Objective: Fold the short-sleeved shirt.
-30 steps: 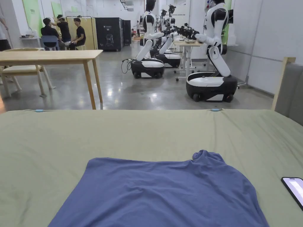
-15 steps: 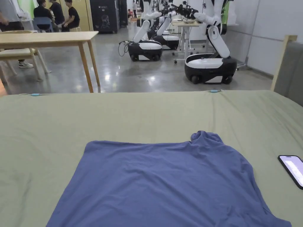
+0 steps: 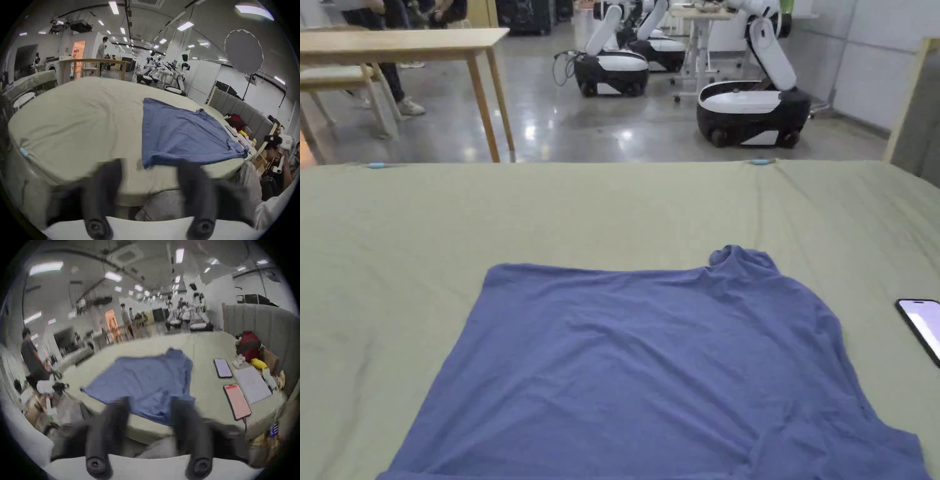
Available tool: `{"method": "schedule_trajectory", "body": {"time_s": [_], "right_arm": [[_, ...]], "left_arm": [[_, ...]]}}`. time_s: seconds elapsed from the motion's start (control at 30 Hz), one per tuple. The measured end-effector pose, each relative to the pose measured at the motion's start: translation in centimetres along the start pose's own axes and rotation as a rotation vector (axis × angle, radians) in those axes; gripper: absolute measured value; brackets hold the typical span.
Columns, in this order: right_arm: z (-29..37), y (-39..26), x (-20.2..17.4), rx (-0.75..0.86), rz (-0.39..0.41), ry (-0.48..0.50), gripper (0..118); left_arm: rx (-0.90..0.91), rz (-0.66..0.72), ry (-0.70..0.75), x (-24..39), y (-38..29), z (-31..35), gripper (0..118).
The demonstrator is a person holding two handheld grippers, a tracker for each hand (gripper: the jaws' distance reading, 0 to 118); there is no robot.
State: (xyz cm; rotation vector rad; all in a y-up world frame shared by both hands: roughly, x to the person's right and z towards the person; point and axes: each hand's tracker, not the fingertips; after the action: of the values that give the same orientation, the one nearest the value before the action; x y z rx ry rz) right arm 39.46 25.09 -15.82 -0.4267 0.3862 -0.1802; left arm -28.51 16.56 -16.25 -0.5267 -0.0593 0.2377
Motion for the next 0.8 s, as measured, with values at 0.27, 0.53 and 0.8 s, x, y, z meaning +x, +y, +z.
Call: {"method": "schedule_trajectory", "body": {"time_s": [0.27, 0.53, 0.8], "right_arm": [[-1.3, -0.3, -5.1, -0.109, 0.201, 0.058, 7], [-3.1, -0.8, -6.2, -0.134, 0.212, 0.066, 7], [-3.6, -1.1, -5.8, -0.163, 0.191, 0.036, 7]], "left_arm": [[-0.070, -0.074, 0.024, 0.4, 0.8, -3.8, 6], [-0.175, -0.094, 0.004, -1.1, 0.8, -10.6, 93], [-0.221, -0.188, 0.007, -0.9, 0.0, -12.4, 61]]}}
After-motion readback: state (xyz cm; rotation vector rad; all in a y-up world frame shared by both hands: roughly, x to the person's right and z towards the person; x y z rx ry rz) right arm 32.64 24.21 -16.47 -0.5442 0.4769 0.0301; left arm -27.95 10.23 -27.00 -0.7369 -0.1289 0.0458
